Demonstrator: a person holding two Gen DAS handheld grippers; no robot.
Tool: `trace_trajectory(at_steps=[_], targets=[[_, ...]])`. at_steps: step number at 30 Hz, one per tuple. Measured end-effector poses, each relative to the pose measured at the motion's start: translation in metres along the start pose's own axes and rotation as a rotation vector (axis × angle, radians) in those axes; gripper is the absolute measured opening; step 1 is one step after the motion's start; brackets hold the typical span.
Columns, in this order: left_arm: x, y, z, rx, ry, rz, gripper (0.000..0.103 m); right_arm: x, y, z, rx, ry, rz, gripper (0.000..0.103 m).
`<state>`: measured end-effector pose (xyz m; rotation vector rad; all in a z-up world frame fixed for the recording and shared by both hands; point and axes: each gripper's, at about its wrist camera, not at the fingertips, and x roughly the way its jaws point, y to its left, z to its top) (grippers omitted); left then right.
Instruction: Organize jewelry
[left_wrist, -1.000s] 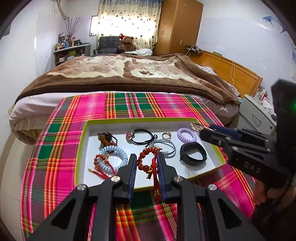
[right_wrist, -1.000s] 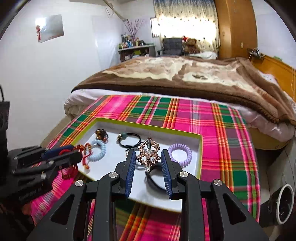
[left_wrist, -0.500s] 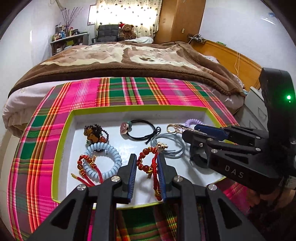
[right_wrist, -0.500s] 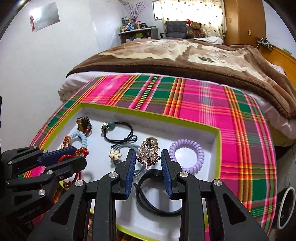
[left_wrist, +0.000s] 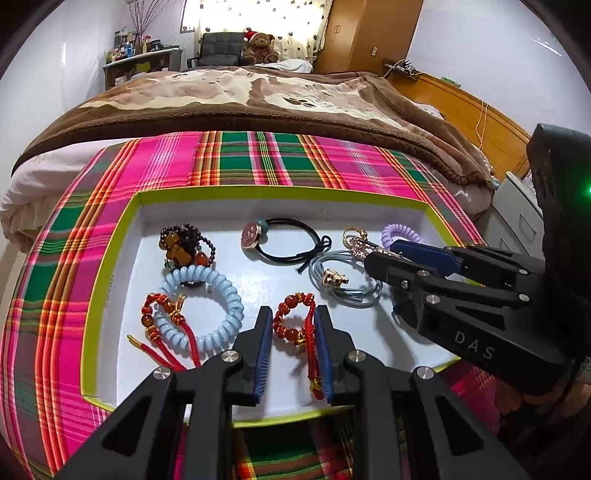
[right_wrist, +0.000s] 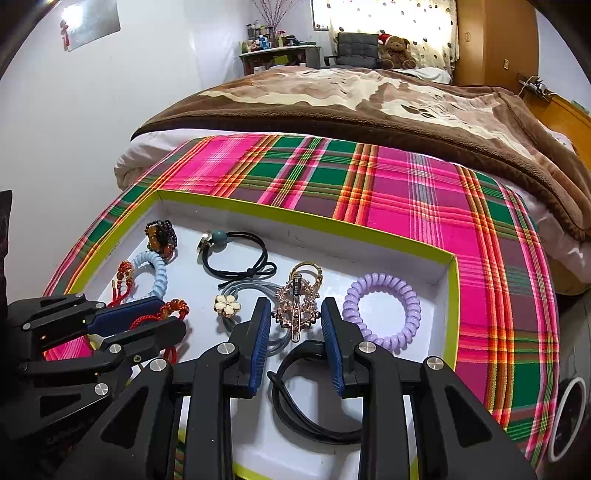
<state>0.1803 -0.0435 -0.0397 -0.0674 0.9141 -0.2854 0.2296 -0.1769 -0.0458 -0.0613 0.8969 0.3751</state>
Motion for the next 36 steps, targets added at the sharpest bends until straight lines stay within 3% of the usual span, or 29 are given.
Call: trace_trajectory(at_steps=[5, 10, 22, 25, 36], targets=[[0.002, 0.002, -0.001, -0.008, 0.007, 0.0, 0.026, 0.0, 0.001, -0.001, 0.004, -0.002, 0.003, 0.029], [0.001, 0.002, -0.001, -0.004, 0.006, 0.001, 0.037, -0.001, 0.001, 0.0, 0.008, -0.005, 0.003, 0.029], [-0.013, 0.0, -0.003, 0.0, -0.016, 0.012, 0.041, -0.013, -0.002, -0.001, 0.041, -0.045, 0.003, 0.031], [-0.022, 0.0, -0.005, -0.007, -0.031, 0.009, 0.042, -0.021, -0.002, -0.003, 0.05, -0.06, 0.007, 0.037], [-0.059, -0.001, -0.015, -0.011, -0.11, 0.091, 0.052, -0.064, 0.008, -0.025, 0.106, -0.15, -0.007, 0.038]])
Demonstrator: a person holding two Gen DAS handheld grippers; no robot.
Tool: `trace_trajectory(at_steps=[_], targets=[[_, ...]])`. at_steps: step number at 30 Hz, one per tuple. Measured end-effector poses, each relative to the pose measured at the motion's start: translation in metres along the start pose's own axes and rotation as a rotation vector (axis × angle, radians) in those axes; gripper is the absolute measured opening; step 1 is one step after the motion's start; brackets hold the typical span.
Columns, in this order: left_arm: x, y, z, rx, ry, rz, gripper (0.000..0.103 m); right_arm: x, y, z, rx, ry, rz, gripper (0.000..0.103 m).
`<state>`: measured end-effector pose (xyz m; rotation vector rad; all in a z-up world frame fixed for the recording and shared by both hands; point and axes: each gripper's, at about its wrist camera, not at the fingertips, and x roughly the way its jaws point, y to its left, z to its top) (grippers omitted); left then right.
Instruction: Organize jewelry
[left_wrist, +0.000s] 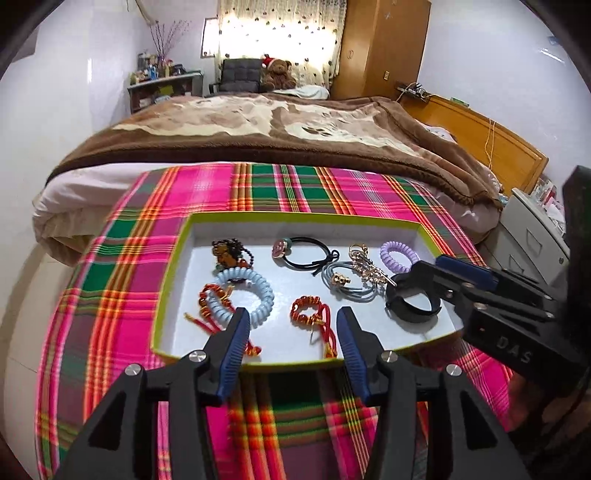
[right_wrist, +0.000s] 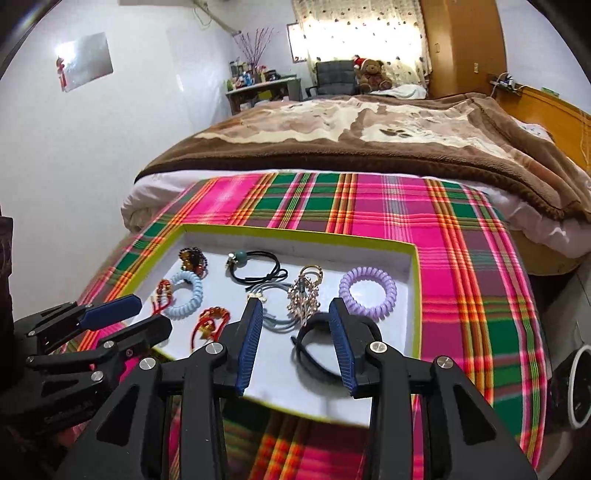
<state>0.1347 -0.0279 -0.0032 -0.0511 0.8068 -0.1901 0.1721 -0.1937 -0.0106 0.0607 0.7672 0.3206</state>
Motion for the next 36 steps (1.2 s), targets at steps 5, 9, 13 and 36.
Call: trace_trajectory(at_steps=[5, 9, 13, 36], targets=[[-0.013, -0.003, -0.009, 0.017, -0.032, 0.064, 0.054, -0.025, 0.01, -0.011, 0.014, -0.05, -0.047, 0.038], [-0.025, 0.0, -0.015, -0.001, -0.067, 0.095, 0.054, -0.041, 0.016, -0.022, 0.029, -0.075, -0.1, 0.038], [-0.036, 0.0, -0.023, 0.006, -0.112, 0.156, 0.054, -0.054, 0.022, -0.034, 0.029, -0.103, -0.151, 0.039], [-0.046, -0.001, -0.03, -0.024, -0.127, 0.147, 0.054, -0.069, 0.036, -0.047, 0.023, -0.145, -0.178, 0.039]])
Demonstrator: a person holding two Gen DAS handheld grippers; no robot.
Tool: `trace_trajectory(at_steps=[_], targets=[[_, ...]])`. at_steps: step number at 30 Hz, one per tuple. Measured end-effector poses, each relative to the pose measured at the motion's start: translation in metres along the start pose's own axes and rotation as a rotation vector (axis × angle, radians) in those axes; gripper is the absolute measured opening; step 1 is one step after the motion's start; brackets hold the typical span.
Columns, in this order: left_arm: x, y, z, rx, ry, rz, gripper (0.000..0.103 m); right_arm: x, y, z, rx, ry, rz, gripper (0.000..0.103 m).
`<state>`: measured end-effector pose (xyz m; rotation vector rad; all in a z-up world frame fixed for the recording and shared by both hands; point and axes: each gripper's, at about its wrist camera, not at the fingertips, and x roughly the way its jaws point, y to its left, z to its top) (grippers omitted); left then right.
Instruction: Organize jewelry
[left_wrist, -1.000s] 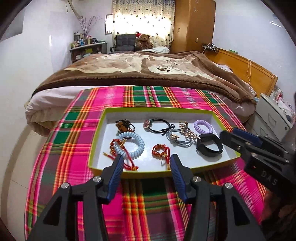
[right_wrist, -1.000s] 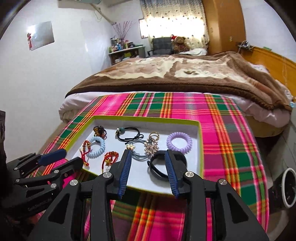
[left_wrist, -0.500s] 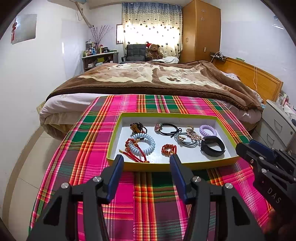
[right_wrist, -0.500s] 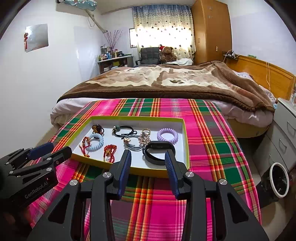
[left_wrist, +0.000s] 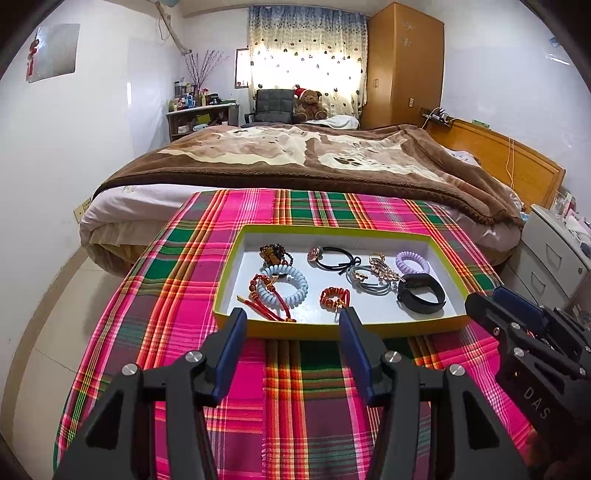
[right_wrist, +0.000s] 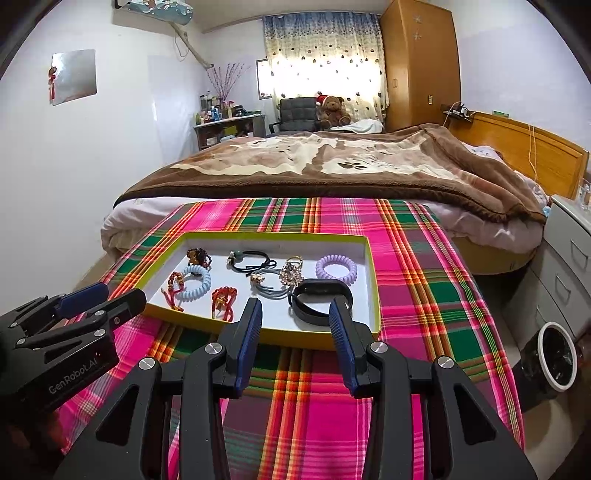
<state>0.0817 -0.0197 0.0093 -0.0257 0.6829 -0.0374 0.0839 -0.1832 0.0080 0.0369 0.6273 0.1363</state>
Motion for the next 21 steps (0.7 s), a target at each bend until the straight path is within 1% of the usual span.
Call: trace_trajectory(at_steps=[5, 9, 15, 18, 21], targets=[[0.0, -0.0036, -0.0016, 0.022, 0.006, 0.029, 0.054, -0.0012, 0.0027, 0.0001, -0.003, 0.0, 0.004, 0.039], [-0.0002, -0.0018, -0.0019, 0.007, 0.011, 0.009, 0.054, -0.0025, 0.0048, 0.0006, -0.006, -0.004, 0.007, 0.039], [-0.0009, -0.0001, -0.0025, -0.004, 0.011, 0.014, 0.054, -0.0031, 0.0065, 0.0003, -0.006, -0.001, 0.009, 0.039], [0.0014, 0.0028, -0.0023, -0.023, 0.024, -0.011, 0.054, -0.0027, 0.0067, -0.0008, -0.006, 0.004, 0.011, 0.039], [0.0009, 0.0015, -0.0036, -0.019, 0.017, -0.003, 0.054, -0.0035, 0.0061, -0.0009, -0.005, 0.003, 0.011, 0.039]])
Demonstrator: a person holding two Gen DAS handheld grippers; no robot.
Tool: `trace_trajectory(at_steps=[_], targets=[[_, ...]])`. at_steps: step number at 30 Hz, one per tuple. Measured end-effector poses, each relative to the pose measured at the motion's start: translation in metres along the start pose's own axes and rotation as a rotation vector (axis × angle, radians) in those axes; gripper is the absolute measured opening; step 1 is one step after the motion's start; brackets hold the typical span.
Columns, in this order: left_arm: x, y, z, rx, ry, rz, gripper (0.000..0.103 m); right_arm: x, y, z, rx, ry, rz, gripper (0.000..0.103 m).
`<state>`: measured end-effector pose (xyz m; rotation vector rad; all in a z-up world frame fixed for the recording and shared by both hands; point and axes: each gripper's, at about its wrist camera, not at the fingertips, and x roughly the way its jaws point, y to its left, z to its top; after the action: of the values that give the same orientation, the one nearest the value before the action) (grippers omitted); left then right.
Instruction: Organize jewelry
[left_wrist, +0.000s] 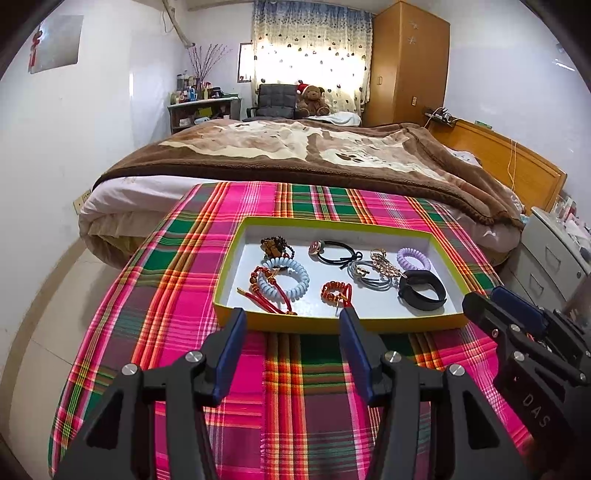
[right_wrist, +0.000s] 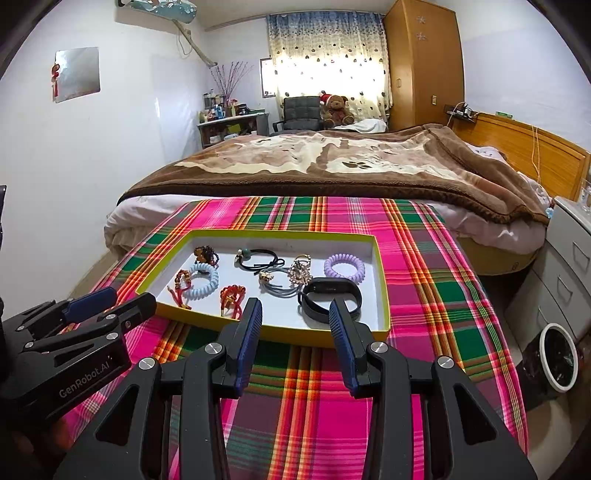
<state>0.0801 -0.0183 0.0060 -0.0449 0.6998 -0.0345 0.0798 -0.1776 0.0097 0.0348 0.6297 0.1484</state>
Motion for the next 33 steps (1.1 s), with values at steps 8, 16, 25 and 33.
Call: trace_trajectory(at_steps=[8, 16, 25, 33], targets=[[0.0017, -0.0017, -0.0009, 0.016, 0.003, 0.006, 0.054, 0.001, 0.0012, 0.0002, 0.0, 0.005, -0.001, 0.039], [0.0016, -0.0017, -0.0017, 0.017, 0.0, 0.007, 0.054, 0.0015, 0.0025, -0.0002, 0.0, 0.006, 0.004, 0.039], [0.0004, -0.0023, -0.0017, 0.018, 0.003, 0.007, 0.054, 0.0018, 0.0033, -0.0003, 0.002, 0.007, 0.004, 0.039], [-0.0005, -0.0007, -0.0017, 0.008, -0.002, 0.018, 0.054, 0.001, 0.0032, -0.0005, 0.001, 0.007, 0.005, 0.039]])
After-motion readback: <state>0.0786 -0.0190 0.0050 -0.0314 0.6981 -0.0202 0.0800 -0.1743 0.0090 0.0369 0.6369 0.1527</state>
